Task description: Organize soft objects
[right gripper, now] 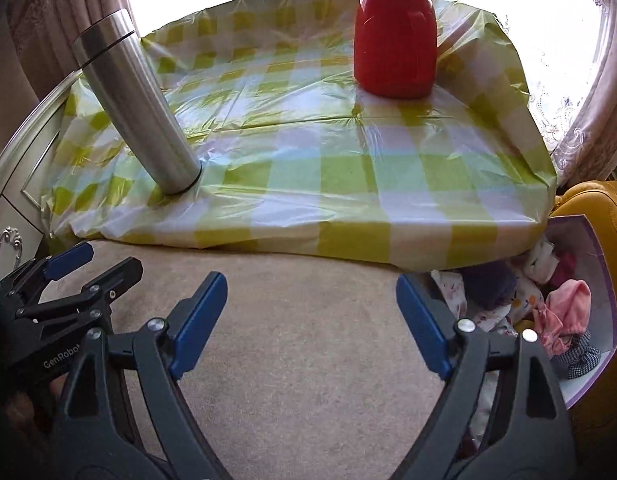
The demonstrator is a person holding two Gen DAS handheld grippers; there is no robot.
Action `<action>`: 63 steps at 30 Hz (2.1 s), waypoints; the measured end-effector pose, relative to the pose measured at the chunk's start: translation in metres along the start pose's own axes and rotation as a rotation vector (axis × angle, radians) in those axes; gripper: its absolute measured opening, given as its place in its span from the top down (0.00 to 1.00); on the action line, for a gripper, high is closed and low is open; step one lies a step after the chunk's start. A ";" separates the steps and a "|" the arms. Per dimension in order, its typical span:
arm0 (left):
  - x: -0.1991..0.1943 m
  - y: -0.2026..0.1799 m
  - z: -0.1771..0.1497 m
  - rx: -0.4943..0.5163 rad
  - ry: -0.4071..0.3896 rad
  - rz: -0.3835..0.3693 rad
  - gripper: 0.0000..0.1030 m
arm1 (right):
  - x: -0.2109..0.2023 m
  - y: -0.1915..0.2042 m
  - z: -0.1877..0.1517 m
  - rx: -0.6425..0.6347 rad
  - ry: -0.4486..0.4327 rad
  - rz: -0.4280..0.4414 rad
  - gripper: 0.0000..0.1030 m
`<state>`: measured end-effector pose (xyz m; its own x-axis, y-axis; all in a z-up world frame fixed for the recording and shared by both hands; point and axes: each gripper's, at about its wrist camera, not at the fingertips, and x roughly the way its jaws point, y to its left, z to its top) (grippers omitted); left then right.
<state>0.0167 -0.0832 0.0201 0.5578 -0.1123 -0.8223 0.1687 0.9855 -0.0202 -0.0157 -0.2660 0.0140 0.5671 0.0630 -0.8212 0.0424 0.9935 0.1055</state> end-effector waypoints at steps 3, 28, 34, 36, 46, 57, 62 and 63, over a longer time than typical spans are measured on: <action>-0.003 0.009 -0.003 -0.012 -0.005 0.009 0.24 | 0.000 0.009 0.001 -0.014 0.005 0.000 0.15; -0.011 0.067 -0.037 -0.105 -0.030 0.059 0.07 | 0.034 0.079 -0.022 -0.081 -0.021 -0.067 0.05; -0.011 0.062 -0.037 -0.079 -0.034 0.080 0.04 | 0.035 0.082 -0.024 -0.101 -0.010 -0.097 0.02; -0.014 0.055 -0.032 -0.051 -0.032 0.055 0.04 | 0.025 0.070 -0.024 -0.068 -0.013 -0.068 0.02; -0.027 -0.146 -0.014 0.241 0.007 -0.384 0.00 | -0.067 -0.110 -0.075 0.275 -0.004 -0.375 0.02; -0.011 -0.260 -0.043 0.403 0.054 -0.427 0.00 | -0.113 -0.211 -0.119 0.480 0.010 -0.570 0.03; -0.005 -0.255 -0.045 0.389 0.086 -0.439 0.00 | -0.109 -0.211 -0.119 0.468 0.016 -0.566 0.03; -0.006 -0.255 -0.045 0.387 0.087 -0.441 0.00 | -0.109 -0.211 -0.119 0.468 0.015 -0.565 0.03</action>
<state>-0.0661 -0.3277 0.0044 0.3013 -0.4740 -0.8274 0.6630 0.7277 -0.1755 -0.1843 -0.4711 0.0149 0.3437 -0.4429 -0.8281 0.6740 0.7303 -0.1109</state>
